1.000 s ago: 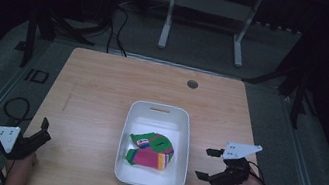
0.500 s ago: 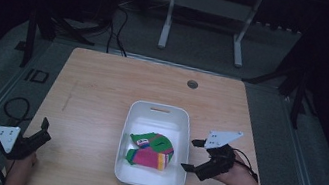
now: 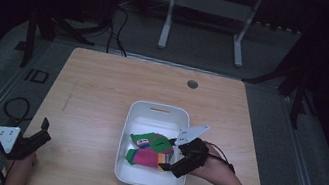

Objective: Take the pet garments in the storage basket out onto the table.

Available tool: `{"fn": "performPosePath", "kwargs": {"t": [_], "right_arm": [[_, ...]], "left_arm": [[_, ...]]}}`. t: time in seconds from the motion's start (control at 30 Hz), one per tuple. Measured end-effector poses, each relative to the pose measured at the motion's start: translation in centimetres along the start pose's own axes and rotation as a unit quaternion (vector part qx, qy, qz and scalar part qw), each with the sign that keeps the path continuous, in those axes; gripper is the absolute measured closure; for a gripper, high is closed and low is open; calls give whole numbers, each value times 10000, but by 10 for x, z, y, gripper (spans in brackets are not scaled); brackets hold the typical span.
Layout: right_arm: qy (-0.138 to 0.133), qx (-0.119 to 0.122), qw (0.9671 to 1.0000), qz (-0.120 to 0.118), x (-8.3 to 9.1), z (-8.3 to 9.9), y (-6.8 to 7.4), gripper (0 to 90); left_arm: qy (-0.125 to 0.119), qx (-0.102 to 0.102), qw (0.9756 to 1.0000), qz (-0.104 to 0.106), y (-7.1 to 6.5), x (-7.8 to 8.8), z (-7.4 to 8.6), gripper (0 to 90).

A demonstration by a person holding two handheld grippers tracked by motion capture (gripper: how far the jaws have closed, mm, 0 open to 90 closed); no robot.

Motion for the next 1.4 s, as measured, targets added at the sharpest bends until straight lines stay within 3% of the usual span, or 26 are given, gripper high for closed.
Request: {"fn": "performPosePath", "kwargs": {"t": [0.3, 0.43, 0.73, 0.97, 1.07, 1.13, 1.17, 1.2, 1.3, 1.33, 1.4], "right_arm": [[402, 181, 9989, -169, -37, -27, -1, 158], [593, 248, 9979, -92, -54, -35, -5, 160], [841, 90, 9964, -37, -82, -43, -15, 200], [1352, -36, 9905, 262, -103, -41, -19, 213], [1876, -6, 9815, 380, -114, -36, -19, 219], [2068, 8, 9772, 477, -118, -33, -20, 276], [2068, 8, 9772, 477, -118, -33, -20, 276], [2184, 134, 9746, 486, -120, -31, -19, 334], [2131, 215, 9754, 530, -120, -32, -17, 541], [2131, 215, 9754, 530, -120, -32, -17, 541], [2124, 209, 9751, 600, -118, -32, -16, 673]], "left_arm": [[0, 21, 10000, 32, 0, 0, 0, 18], [-6, 40, 10000, 51, 1, 0, 0, 19], [-6, 50, 10000, 86, 1, 0, 0, 19], [3, 49, 9999, 99, 1, 0, 0, 18], [0, 43, 10000, 83, 1, 0, 0, 18], [-9, 46, 10000, 84, 1, 0, 0, 18], [-9, 46, 10000, 84, 1, 0, 0, 19], [-7, 42, 10000, 84, 1, 0, 0, 18], [-5, 36, 10000, 83, 0, 0, 0, 19], [-5, 36, 10000, 83, 0, 0, 0, 18], [-8, 29, 10000, 79, 0, 0, 0, 18]]}}
Point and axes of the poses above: each handheld gripper's, and its own axes: x roughly backward along the jaws, z roughly out of its underside, y roughly to its left, the point moved 4 cm from there along -x, roughly forward along the jaws, and after that the axes turned 2 degrees about y, right-handed, at the moved point
